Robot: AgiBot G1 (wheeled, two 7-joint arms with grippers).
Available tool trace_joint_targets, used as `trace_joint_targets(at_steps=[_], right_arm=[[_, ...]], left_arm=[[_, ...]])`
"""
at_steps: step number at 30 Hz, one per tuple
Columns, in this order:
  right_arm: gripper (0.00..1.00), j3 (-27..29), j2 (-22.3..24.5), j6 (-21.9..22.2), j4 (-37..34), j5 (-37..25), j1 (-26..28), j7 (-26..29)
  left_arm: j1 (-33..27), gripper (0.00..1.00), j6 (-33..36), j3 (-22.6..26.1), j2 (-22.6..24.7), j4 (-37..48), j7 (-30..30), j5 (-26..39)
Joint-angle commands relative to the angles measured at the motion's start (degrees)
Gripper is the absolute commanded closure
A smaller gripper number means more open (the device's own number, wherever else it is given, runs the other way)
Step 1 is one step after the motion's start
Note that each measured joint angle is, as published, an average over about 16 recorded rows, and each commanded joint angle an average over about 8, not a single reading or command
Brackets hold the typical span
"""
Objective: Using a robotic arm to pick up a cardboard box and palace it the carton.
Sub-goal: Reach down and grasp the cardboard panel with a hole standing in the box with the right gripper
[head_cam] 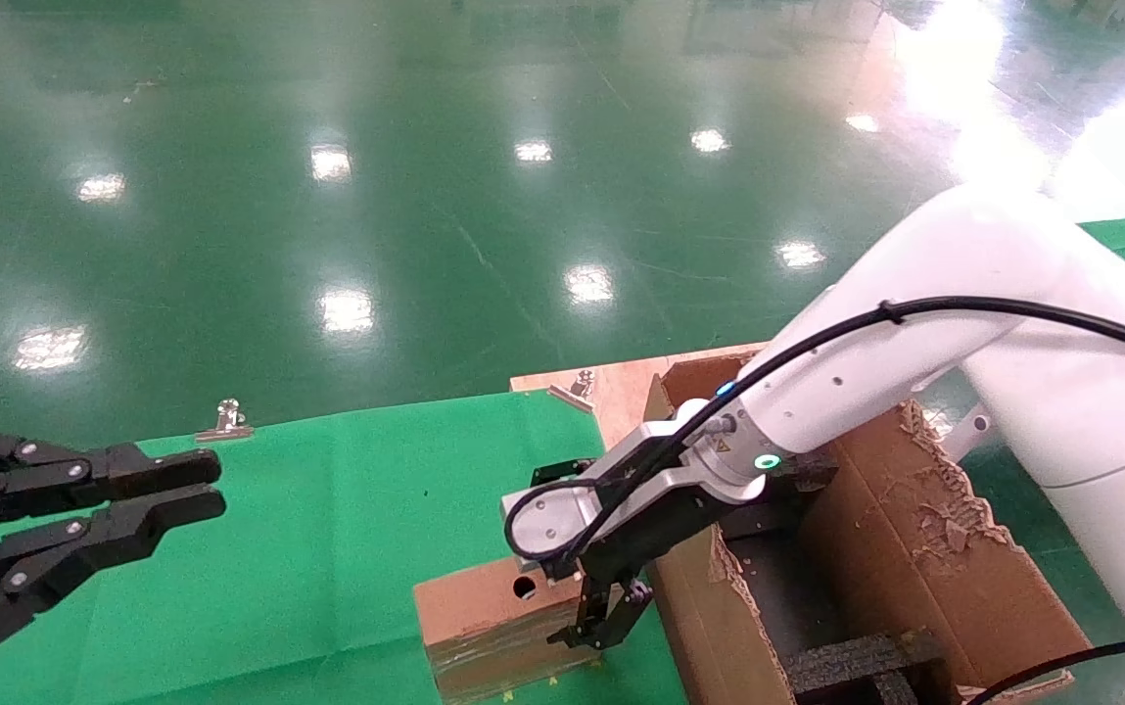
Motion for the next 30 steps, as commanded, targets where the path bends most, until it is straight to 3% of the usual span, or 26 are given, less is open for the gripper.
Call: trace_joint_targets(at_steps=[1, 3, 4, 7, 8, 10, 12, 30], right_arm=[[0.00, -1.48, -0.90, -0.09, -0.26, -1.11, 0.98, -0.51], [0.03, -2.29, -1.27, 0.04, -0.36, -1.35, 1.38, -0.76], [0.11, -2.57, -1.39, 0.09, -0.39, -1.41, 1.51, -0.84], [0.48, -3.44, -1.82, 0.19, -0.54, -1.77, 1.98, -1.00], [0.61, -3.65, -1.92, 0.22, -0.58, -1.87, 2.10, -1.02], [0.86, -3.90, -2.07, 0.24, -0.69, -1.97, 2.26, -1.01], [1.00, -4.09, -2.17, 0.26, -0.77, -2.05, 2.40, -1.01], [1.00, -3.52, -1.82, 0.28, -0.56, -1.63, 1.99, -1.01]], left_arm=[[0.00, 0.81, 0.00, 0.00, 0.00, 0.00, 0.00, 0.00], [0.00, 0.56, 0.00, 0.01, 0.00, 0.00, 0.00, 0.00], [0.00, 0.43, 0.00, 0.01, 0.00, 0.00, 0.00, 0.00], [0.00, 0.06, -0.01, 0.00, 0.00, 0.01, 0.01, -0.01], [0.00, 0.00, -0.01, 0.00, -0.01, 0.01, 0.01, -0.01], [0.00, 0.00, -0.02, 0.00, -0.01, 0.02, 0.01, -0.02], [0.01, 0.00, -0.02, 0.00, -0.01, 0.02, 0.01, -0.02], [0.01, 0.00, -0.02, 0.00, -0.01, 0.02, 0.01, -0.02]])
